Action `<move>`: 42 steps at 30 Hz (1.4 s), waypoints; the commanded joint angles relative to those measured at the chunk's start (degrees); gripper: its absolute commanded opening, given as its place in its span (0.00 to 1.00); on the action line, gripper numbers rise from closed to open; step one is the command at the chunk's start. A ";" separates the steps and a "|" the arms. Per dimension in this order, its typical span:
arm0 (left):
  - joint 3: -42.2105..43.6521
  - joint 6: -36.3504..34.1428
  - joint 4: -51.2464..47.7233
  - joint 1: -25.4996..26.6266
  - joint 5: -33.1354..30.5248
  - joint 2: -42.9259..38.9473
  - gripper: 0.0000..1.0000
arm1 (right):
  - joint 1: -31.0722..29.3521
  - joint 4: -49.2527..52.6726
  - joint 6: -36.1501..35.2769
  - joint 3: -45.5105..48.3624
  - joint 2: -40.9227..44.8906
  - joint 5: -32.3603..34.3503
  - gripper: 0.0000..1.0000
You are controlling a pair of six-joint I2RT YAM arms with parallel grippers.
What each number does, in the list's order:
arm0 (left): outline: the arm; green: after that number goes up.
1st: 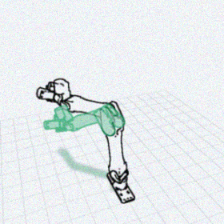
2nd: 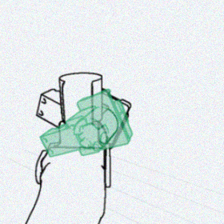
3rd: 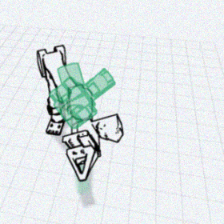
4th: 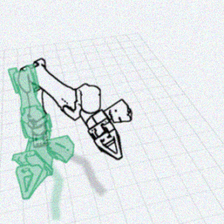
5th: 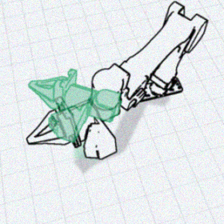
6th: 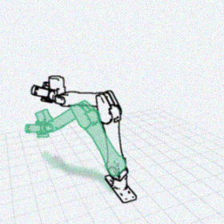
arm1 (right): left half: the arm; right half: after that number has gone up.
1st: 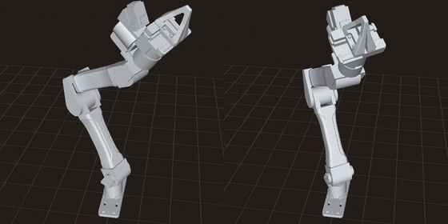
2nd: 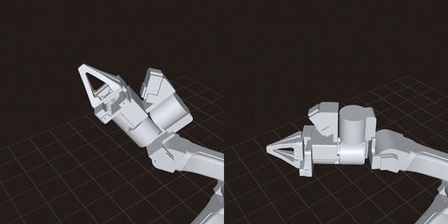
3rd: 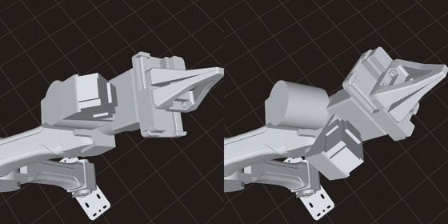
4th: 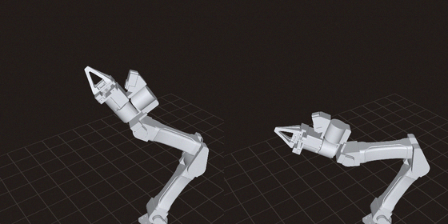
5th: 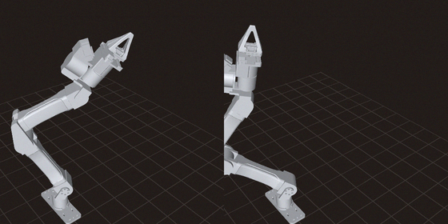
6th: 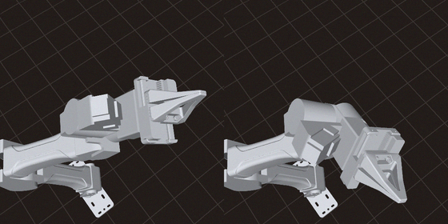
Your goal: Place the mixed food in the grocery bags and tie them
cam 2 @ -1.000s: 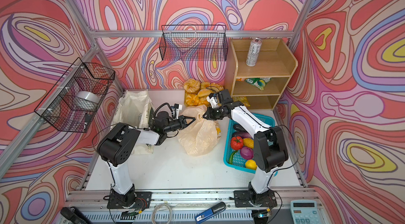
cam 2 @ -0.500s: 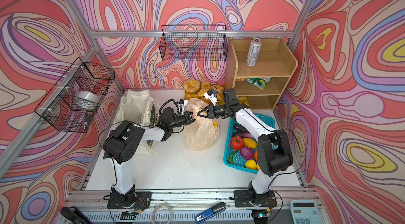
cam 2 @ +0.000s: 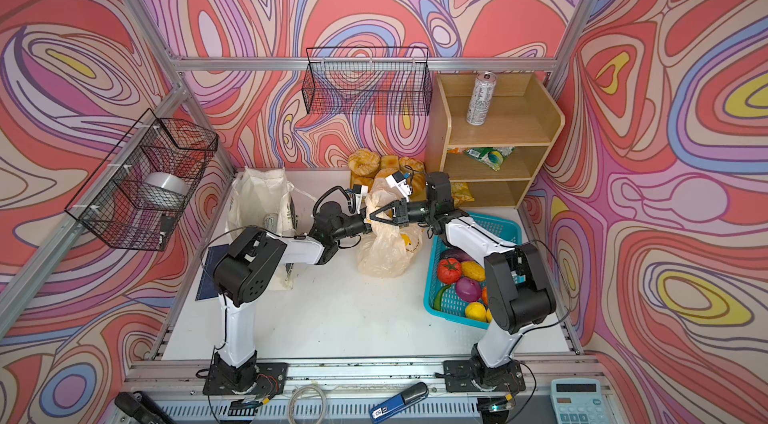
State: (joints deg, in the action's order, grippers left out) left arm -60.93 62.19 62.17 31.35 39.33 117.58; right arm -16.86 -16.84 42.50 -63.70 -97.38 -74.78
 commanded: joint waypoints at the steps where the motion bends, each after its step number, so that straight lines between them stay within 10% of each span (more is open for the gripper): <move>1: 1.93 0.75 3.87 -1.62 -0.44 -1.56 0.03 | 0.16 -16.64 11.28 1.71 0.10 -2.35 0.00; 9: -7.42 1.43 1.52 1.08 1.22 0.62 0.04 | 0.51 -68.48 52.45 3.10 -14.10 3.29 0.00; 16: 2.54 -0.78 1.11 -2.17 0.84 -6.30 0.09 | 2.09 -58.42 44.11 4.37 -10.61 3.33 0.00; 28: 8.72 -7.53 -8.97 -6.21 0.68 -16.98 0.21 | 3.31 -5.52 4.92 1.73 4.88 7.63 0.00; 42: 8.94 -9.26 -10.81 -6.72 3.36 -25.29 0.13 | 5.19 -6.48 6.03 2.88 5.70 9.66 0.00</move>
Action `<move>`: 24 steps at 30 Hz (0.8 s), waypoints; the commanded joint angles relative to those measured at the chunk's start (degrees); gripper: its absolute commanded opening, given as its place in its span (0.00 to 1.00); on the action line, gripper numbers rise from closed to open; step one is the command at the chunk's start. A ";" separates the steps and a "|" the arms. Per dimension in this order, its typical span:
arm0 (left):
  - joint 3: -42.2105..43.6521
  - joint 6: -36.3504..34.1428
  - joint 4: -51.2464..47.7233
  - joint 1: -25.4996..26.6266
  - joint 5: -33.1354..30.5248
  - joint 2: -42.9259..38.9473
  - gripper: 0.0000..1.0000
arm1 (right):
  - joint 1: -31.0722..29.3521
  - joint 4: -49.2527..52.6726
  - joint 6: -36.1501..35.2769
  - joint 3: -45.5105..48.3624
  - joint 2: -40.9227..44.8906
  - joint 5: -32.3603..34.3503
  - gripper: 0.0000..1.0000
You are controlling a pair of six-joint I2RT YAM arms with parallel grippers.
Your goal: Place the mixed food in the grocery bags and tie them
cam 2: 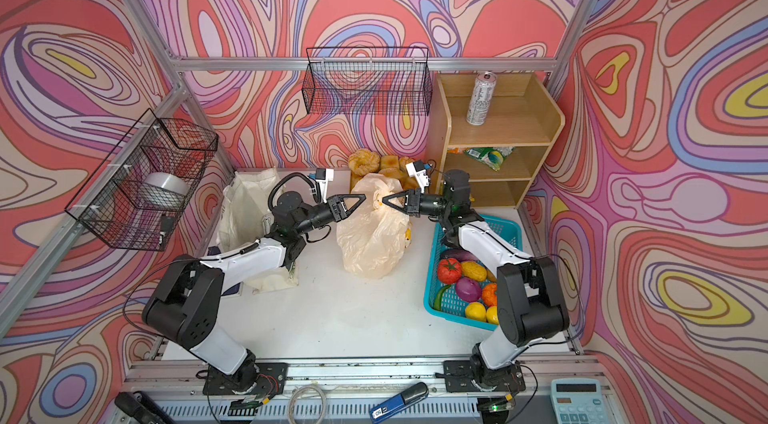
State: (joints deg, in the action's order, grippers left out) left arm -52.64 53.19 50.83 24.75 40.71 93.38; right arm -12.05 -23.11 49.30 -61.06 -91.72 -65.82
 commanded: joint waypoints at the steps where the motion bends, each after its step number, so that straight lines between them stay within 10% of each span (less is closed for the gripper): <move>1: 0.93 0.18 1.35 0.09 2.37 -0.97 0.12 | 0.44 -0.35 -0.65 0.31 -0.04 0.61 0.00; 24: 2.91 3.85 15.15 4.88 1.06 6.62 0.05 | 0.97 -1.12 0.03 1.02 0.29 0.44 0.00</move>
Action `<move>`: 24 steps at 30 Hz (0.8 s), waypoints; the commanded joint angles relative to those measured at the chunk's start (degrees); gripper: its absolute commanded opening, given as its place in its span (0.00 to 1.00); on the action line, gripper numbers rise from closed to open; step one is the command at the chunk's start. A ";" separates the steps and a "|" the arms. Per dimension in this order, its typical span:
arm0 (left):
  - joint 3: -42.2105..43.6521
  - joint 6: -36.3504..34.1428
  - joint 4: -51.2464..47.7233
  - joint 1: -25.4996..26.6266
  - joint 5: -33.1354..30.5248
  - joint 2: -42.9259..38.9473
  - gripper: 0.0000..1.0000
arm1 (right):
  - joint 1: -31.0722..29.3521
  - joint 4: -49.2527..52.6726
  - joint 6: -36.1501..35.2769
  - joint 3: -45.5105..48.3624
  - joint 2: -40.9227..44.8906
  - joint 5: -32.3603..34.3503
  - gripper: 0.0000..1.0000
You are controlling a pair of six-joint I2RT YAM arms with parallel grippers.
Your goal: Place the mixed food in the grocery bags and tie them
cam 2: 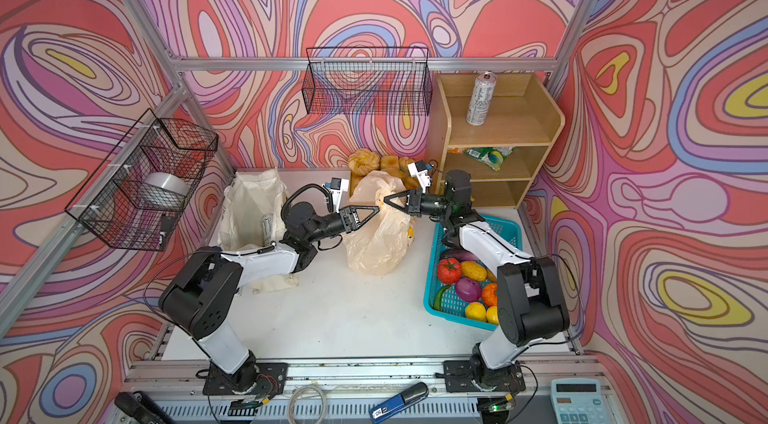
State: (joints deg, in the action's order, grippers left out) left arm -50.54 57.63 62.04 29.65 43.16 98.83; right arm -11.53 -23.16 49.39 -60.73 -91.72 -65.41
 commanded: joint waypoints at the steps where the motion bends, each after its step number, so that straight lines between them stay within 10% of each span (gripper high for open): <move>1: 0.90 -0.72 3.97 0.04 -1.64 1.48 0.05 | 0.38 -1.09 -0.08 0.78 0.24 0.02 0.00; 24: -1.19 1.85 11.61 0.06 -1.16 3.68 0.19 | 0.45 -1.36 -0.24 1.13 -0.11 -0.69 0.00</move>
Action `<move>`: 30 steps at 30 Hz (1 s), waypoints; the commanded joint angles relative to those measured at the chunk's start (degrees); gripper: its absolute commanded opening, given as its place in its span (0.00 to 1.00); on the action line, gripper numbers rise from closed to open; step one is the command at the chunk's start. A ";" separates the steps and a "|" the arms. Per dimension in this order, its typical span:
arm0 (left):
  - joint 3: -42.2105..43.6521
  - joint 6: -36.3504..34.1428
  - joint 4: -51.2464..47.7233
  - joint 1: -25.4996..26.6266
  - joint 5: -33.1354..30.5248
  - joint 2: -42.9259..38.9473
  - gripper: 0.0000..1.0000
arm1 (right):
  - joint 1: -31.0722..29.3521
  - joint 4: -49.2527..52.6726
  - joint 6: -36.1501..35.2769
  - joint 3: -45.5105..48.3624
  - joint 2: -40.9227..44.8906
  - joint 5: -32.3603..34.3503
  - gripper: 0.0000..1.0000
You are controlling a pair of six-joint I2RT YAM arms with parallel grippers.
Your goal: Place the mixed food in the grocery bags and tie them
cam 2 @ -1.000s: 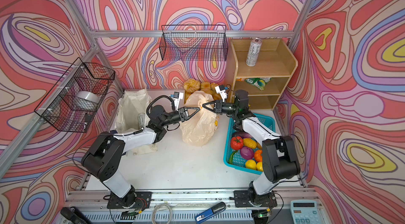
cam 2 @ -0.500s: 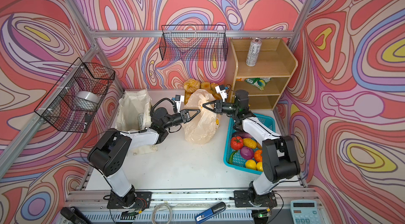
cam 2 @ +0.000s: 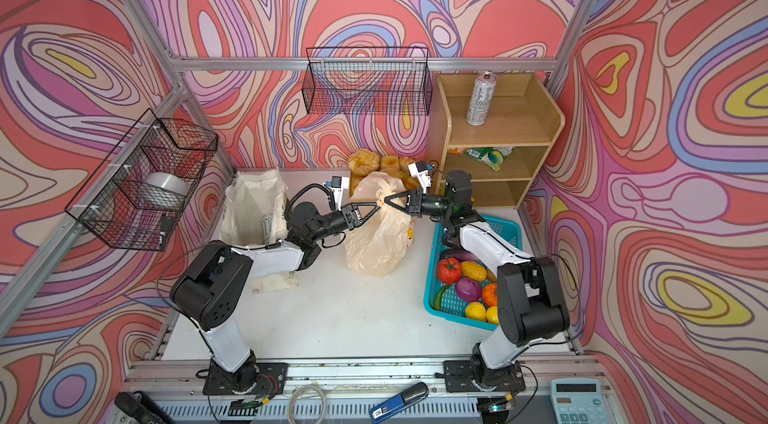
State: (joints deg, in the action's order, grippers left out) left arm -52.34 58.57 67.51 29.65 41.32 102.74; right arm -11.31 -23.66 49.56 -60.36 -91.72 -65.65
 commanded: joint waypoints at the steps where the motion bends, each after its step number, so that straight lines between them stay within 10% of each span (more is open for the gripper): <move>1: 0.79 1.09 6.49 0.11 0.64 -0.17 0.20 | 0.19 -0.86 -0.43 0.77 -0.19 -0.45 0.00; 30: 2.16 2.17 10.10 -0.03 0.07 0.21 0.28 | 0.17 -0.07 -1.04 0.94 0.31 -0.32 0.00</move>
State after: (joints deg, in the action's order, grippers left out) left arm -48.12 60.25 73.25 29.63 41.28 102.74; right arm -11.31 -23.53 49.34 -60.05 -91.72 -65.63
